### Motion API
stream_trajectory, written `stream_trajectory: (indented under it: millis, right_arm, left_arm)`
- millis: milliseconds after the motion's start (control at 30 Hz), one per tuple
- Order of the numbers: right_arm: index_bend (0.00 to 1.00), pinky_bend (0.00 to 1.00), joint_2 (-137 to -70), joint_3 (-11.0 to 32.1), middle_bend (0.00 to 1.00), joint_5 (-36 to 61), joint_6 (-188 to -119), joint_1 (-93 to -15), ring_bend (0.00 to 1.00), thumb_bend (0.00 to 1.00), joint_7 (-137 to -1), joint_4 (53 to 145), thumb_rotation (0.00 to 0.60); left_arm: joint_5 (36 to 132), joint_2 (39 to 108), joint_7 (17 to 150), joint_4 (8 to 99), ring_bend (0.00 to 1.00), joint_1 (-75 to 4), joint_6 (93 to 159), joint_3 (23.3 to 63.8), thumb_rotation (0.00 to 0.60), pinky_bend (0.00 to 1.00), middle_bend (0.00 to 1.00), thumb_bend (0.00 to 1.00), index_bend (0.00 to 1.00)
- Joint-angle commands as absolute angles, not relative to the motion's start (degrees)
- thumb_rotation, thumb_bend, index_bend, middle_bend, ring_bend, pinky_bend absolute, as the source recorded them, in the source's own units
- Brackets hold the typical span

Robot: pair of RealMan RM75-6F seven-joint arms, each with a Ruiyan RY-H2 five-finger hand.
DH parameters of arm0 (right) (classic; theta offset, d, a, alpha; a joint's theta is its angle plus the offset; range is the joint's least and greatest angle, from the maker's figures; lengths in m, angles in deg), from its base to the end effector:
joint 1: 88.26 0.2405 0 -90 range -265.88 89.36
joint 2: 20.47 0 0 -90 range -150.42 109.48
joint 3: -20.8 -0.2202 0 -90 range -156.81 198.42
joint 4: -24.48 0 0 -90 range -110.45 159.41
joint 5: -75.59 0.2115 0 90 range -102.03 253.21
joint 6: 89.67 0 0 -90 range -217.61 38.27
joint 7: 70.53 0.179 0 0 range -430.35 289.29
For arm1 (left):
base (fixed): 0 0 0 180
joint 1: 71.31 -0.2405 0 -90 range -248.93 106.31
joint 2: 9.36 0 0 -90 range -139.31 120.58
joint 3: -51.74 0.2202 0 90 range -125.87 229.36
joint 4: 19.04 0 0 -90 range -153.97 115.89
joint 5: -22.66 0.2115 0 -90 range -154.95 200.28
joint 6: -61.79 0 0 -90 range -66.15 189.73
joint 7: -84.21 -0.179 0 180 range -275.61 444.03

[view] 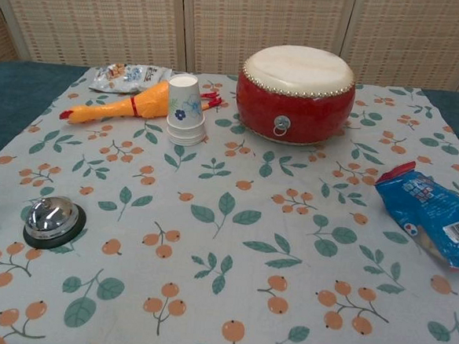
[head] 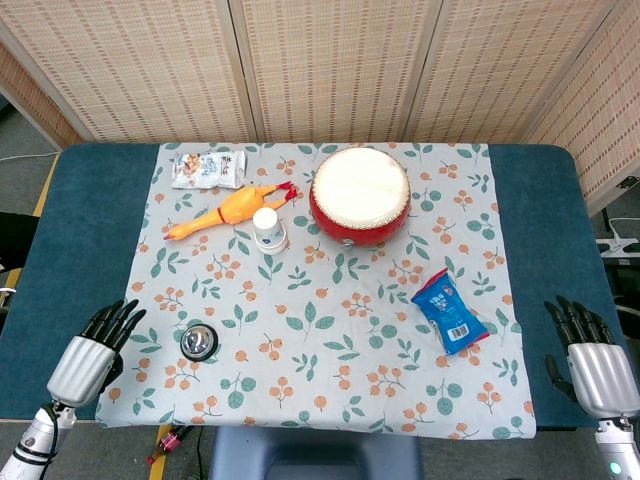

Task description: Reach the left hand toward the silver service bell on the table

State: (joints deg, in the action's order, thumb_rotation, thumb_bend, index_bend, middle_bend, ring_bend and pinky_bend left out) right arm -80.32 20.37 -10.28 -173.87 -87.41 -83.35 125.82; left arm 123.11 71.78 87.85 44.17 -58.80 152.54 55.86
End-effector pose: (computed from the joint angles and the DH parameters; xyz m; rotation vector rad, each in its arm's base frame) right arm -0.2732 -0.1834 0.1391 1.4366 -0.8823 0.7126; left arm -0.2726 0.2255 0.0736 -1.7478 -0.6051 -1.0070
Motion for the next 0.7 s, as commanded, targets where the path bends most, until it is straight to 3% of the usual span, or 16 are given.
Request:
stream_trajectory:
  millis: [33,700]
  right_arm:
    - [0.00,0.11,-80.21,20.49,0.00,-10.47,-174.26,-87.66,0.00,0.43,-83.28,125.90,0.600]
    - [0.00,0.11,-79.88,20.06,0.00,-10.55,-175.12,-87.89,0.00,0.43,-82.44,126.23,0.600]
  left_arm:
    - [123.18,71.85,87.73,44.14,0.00,-58.73,152.41,55.90,0.600,0.17,0.00,1.00,0.00]
    - [123.00,74.31,90.90,44.28,0.00,-55.67,147.51,55.86,0.600,0.12,0.00,1.00,0.00]
